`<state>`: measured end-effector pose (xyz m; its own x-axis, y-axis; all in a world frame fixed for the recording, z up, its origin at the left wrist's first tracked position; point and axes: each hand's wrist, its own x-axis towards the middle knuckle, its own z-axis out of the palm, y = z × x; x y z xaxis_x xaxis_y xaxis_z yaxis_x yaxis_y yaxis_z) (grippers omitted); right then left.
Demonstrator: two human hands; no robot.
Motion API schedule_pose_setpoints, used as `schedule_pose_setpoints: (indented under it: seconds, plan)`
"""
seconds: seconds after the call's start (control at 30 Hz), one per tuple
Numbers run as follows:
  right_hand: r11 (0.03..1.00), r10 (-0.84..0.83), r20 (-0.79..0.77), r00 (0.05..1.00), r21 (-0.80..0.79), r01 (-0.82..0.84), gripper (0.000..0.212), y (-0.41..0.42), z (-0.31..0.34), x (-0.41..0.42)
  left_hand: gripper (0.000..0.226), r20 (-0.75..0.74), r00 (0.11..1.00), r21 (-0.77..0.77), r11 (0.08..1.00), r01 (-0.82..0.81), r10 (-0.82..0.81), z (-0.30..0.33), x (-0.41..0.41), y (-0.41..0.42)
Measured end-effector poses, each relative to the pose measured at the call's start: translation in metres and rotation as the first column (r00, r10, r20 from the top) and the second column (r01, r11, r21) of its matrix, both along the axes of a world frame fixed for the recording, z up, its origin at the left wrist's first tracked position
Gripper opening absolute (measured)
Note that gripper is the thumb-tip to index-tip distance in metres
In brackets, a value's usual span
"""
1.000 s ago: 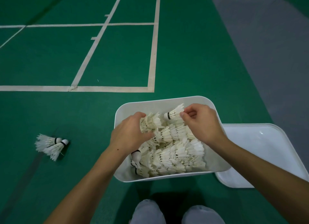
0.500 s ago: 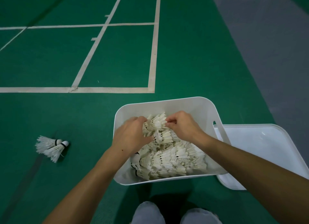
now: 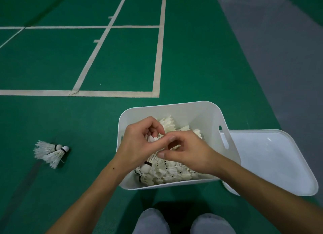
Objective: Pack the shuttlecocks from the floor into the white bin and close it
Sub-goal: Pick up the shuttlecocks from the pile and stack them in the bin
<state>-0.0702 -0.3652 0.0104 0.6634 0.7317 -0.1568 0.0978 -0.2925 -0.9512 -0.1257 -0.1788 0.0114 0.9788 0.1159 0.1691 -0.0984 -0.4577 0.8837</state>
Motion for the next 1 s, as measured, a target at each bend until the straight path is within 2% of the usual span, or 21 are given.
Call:
schedule_pose_setpoints:
  seconds: [0.1,0.2,0.3,0.37,0.43,0.53,0.63,0.77,1.0]
  plan:
    - [1.0,-0.027,0.012,1.0,0.016,0.027,0.01,-0.001,-0.004,-0.003,0.02,-0.013,1.0,-0.045,0.999,0.011,-0.011,-0.001,0.001,-0.003]
    - [0.995,-0.066,0.062,0.996,-0.071,0.07,0.009,-0.014,-0.007,0.005,0.012,0.009,0.999,-0.068,0.997,-0.033,0.034,-0.001,0.003,0.0]
    - [0.982,-0.116,0.126,0.985,-0.134,0.133,0.006,-0.031,-0.007,0.02,0.01,-0.078,0.991,-0.055,0.992,-0.112,0.108,-0.006,0.009,0.009]
    - [0.942,-0.234,0.248,0.94,-0.182,0.282,0.007,-0.04,-0.009,0.033,0.014,-0.145,0.981,0.053,0.991,-0.122,0.128,-0.013,0.014,0.016]
    - [0.868,-0.324,0.388,0.863,-0.24,0.434,0.011,-0.044,-0.012,0.046,0.029,-0.22,0.969,0.233,0.971,-0.061,0.113,-0.019,0.02,0.02]
    - [0.783,-0.321,0.511,0.797,-0.33,0.527,0.016,-0.041,-0.017,0.06,0.057,-0.342,0.937,0.448,0.889,0.094,0.074,-0.021,0.029,0.018]
    - [0.741,-0.271,0.58,0.768,-0.384,0.551,0.016,-0.032,-0.025,0.067,0.066,-0.406,0.91,0.546,0.821,0.169,0.083,-0.027,0.037,0.014]
    - [0.751,-0.24,0.53,0.813,-0.429,0.501,0.015,-0.019,-0.038,0.073,0.07,-0.435,0.896,0.579,0.79,0.202,0.09,-0.033,0.043,0.011]
    - [0.799,-0.246,0.305,0.92,-0.473,0.371,0.012,-0.003,-0.054,0.084,0.06,-0.406,0.908,0.65,0.73,0.21,0.1,-0.037,0.05,0.012]
